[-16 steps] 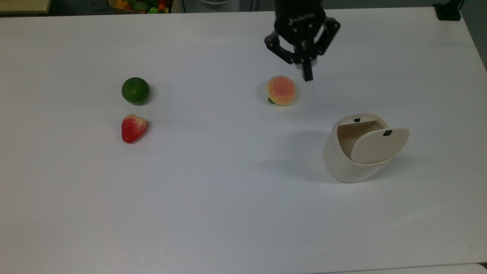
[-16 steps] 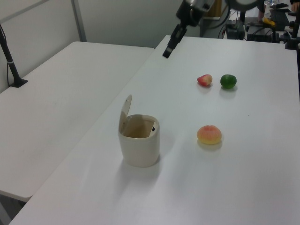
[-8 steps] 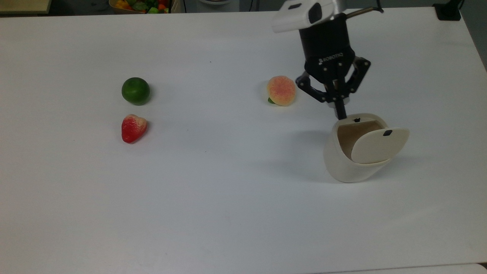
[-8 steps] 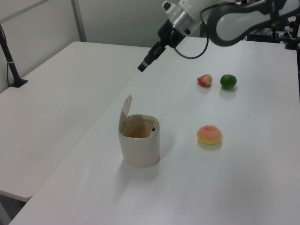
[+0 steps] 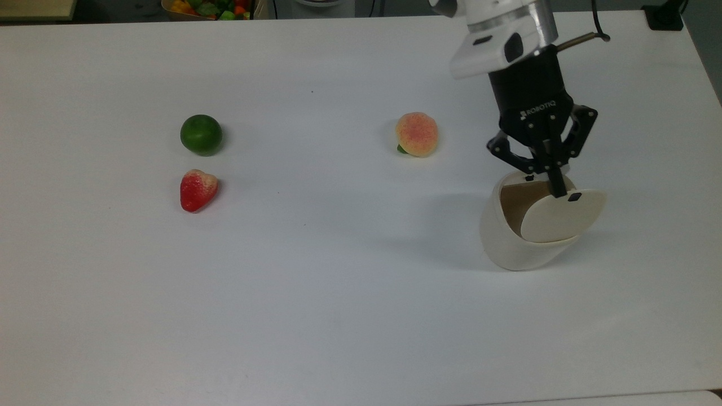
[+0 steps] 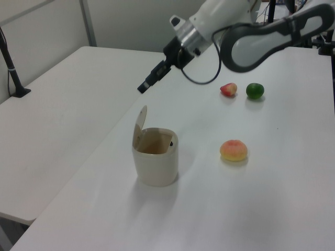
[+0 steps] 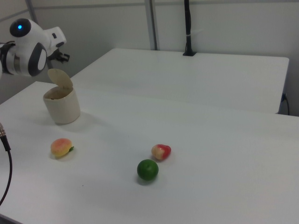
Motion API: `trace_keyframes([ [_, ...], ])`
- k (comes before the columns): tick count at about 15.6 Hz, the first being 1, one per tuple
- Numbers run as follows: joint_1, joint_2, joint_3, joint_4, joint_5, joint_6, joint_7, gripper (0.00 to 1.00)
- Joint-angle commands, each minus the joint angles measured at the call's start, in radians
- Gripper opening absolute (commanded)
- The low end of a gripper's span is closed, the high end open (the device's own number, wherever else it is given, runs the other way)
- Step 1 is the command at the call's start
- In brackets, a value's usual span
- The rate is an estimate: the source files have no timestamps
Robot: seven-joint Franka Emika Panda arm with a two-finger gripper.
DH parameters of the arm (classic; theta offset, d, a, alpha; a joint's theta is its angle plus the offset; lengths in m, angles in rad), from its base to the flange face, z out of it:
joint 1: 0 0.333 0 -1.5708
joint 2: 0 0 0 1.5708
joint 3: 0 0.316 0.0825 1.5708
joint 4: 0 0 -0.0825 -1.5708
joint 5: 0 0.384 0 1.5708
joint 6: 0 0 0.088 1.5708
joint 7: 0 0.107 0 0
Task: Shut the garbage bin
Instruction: 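Move the gripper down toward the raised lid of the cream bin, then push the open lid down with the gripper tips until it shuts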
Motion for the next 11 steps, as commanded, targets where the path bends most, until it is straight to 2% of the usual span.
trace_keyframes([
  [1, 0.025, 0.046, 0.004, 0.028, -0.021, 0.068, 0.027, 0.0],
  [5, 0.027, 0.067, 0.004, 0.025, -0.068, 0.111, 0.027, 0.0],
  [11, 0.025, 0.087, 0.004, 0.025, -0.1, 0.12, 0.022, 0.0],
])
